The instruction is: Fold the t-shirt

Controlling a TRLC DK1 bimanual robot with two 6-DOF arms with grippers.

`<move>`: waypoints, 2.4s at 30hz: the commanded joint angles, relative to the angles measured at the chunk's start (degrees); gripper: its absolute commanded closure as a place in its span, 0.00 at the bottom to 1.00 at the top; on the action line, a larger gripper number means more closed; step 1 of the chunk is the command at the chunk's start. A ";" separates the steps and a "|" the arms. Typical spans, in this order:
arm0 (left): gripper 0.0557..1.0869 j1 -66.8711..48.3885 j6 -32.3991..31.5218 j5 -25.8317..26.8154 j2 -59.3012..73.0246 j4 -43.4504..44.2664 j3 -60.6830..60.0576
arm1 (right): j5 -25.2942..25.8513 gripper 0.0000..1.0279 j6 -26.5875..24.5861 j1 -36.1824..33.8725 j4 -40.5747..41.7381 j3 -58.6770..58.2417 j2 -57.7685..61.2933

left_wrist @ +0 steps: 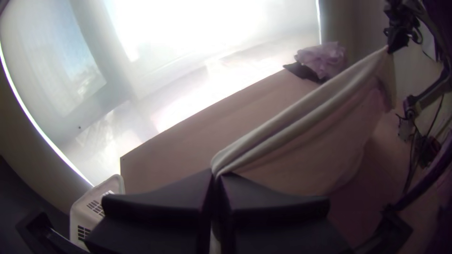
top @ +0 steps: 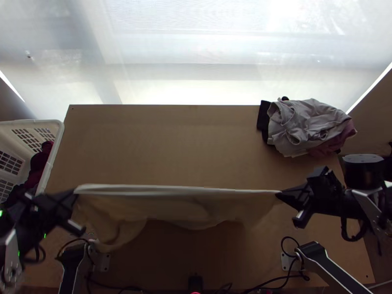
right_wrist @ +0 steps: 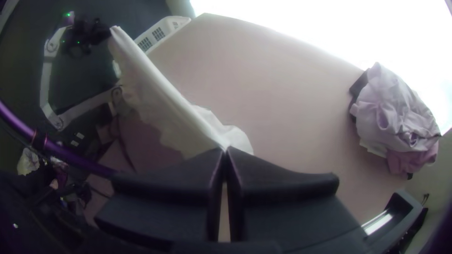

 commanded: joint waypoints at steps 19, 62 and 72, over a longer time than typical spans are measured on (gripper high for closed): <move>0.96 -11.87 -9.20 -14.57 24.74 22.47 -3.54 | 16.76 0.97 -4.03 5.14 18.13 -6.00 15.29; 0.96 -12.57 -35.65 5.82 -2.69 20.27 4.99 | 6.91 0.97 3.18 -9.63 16.55 -0.29 -16.62; 0.96 -18.20 -31.96 7.93 18.58 34.95 -1.69 | 6.30 0.97 3.44 -1.72 33.42 -6.00 5.27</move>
